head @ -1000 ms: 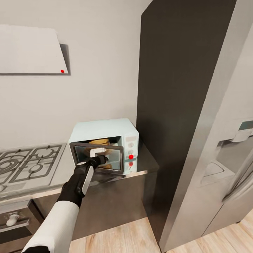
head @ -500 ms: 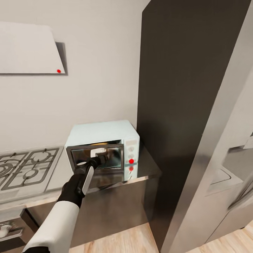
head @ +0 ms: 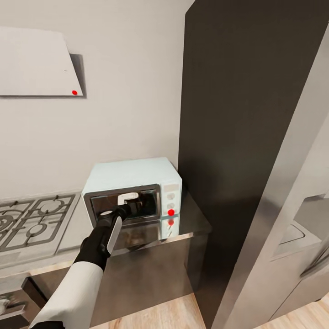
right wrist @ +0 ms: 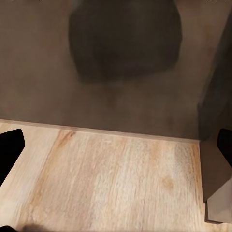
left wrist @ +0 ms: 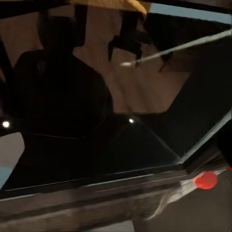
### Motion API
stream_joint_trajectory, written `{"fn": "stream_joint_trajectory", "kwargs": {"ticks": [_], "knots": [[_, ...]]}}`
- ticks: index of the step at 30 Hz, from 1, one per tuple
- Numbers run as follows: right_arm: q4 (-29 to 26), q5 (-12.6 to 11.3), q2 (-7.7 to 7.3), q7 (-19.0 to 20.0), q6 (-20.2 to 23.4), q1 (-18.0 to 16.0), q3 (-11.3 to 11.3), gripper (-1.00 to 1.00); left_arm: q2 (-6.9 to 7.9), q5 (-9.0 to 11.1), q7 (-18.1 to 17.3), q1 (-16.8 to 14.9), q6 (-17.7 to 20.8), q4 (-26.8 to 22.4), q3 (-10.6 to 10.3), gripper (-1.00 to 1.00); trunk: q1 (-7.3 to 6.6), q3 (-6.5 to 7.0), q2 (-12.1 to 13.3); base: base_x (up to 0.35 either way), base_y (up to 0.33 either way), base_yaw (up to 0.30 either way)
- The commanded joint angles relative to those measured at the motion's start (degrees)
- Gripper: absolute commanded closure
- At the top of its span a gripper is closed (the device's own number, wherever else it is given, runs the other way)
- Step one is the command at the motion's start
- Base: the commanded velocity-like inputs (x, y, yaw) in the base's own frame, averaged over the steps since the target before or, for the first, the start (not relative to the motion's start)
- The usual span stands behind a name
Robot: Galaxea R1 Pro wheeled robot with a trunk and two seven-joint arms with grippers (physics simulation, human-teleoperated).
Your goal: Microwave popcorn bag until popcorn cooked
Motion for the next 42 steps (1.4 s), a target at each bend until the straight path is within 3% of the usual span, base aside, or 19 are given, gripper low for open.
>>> {"fn": "stream_joint_trajectory", "kwargs": {"ticks": [1,17,28,31,34,37,40,42], "knots": [[-0.09,0.20,0.06,0.51,-0.12,-0.06,-0.49,-1.00,-0.05,0.20,-0.03,-0.04,0.31,-0.09,0.12,-1.00,0.04,-0.12,-0.12,0.043,0.000,0.000],[-0.09,0.23,0.06,0.46,-0.12,-0.06,-0.49,-1.00,-0.05,0.16,-0.01,0.02,0.30,-0.09,0.18,-1.00,0.04,-0.12,-0.12,0.033,0.000,0.000],[-0.10,0.23,0.06,0.53,-0.12,-0.06,-0.55,-1.00,-0.05,0.23,-0.01,0.99,0.30,-0.37,0.15,-1.00,0.04,-0.12,-0.12,-0.310,0.000,0.000],[-0.13,0.20,0.02,0.55,-0.17,-0.06,-0.64,-1.00,0.02,0.24,-0.09,5.19,-0.02,-5.48,0.11,-1.00,0.04,-0.12,-0.12,-0.350,0.000,0.000],[-0.18,0.15,0.01,0.55,-0.18,-0.06,-0.66,-1.00,0.15,0.24,-0.10,17.19,-0.27,-20.68,-0.03,-1.00,0.04,-0.12,-0.12,-0.350,0.000,0.000],[-0.18,0.14,0.02,0.55,-0.15,-0.06,-0.56,-1.00,0.41,0.24,-0.10,26.48,-0.30,-29.34,0.01,-1.00,0.04,-0.12,-0.12,-0.286,0.000,0.000],[-0.26,0.18,0.09,0.51,-0.13,-0.21,-0.51,-1.00,0.81,0.20,-0.09,34.35,-0.65,-32.72,0.43,-1.00,0.04,-0.12,-0.12,-0.080,0.000,0.000],[-0.48,0.19,0.13,0.48,-0.12,-0.51,-0.50,-1.00,1.01,0.17,-0.13,40.77,-3.08,-33.59,0.90,-1.00,0.04,-0.12,-0.12,-0.025,0.000,0.000]]}}
